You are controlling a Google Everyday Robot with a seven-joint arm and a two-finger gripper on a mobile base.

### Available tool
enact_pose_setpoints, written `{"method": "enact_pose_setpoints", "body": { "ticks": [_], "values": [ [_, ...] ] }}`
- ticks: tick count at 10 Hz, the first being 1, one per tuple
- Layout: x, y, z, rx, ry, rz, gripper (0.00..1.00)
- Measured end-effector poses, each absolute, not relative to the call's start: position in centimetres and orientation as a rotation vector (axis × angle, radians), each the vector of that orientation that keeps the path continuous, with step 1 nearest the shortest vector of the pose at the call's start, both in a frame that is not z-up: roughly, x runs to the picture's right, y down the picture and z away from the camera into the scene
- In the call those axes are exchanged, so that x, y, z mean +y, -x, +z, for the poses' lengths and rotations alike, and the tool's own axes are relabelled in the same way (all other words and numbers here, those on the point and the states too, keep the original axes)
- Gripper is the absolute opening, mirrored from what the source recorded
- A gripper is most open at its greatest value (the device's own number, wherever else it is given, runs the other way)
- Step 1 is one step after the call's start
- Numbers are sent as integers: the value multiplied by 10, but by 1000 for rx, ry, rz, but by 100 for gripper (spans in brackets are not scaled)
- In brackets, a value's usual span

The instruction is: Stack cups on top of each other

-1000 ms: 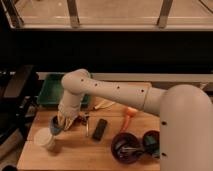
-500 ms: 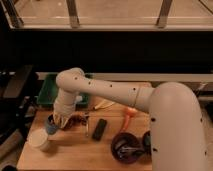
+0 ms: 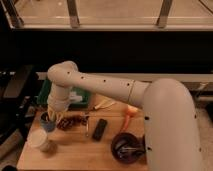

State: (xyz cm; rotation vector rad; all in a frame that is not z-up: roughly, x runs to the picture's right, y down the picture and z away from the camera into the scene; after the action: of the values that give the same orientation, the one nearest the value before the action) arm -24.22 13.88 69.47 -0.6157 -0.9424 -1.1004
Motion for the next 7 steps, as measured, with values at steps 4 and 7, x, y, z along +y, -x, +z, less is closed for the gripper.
{"method": "enact_pose_setpoints", "body": {
  "ticks": [4, 7],
  "values": [
    [139, 265, 687, -971, 595, -1160, 0],
    [145, 275, 679, -988, 583, -1188, 0]
  ]
}}
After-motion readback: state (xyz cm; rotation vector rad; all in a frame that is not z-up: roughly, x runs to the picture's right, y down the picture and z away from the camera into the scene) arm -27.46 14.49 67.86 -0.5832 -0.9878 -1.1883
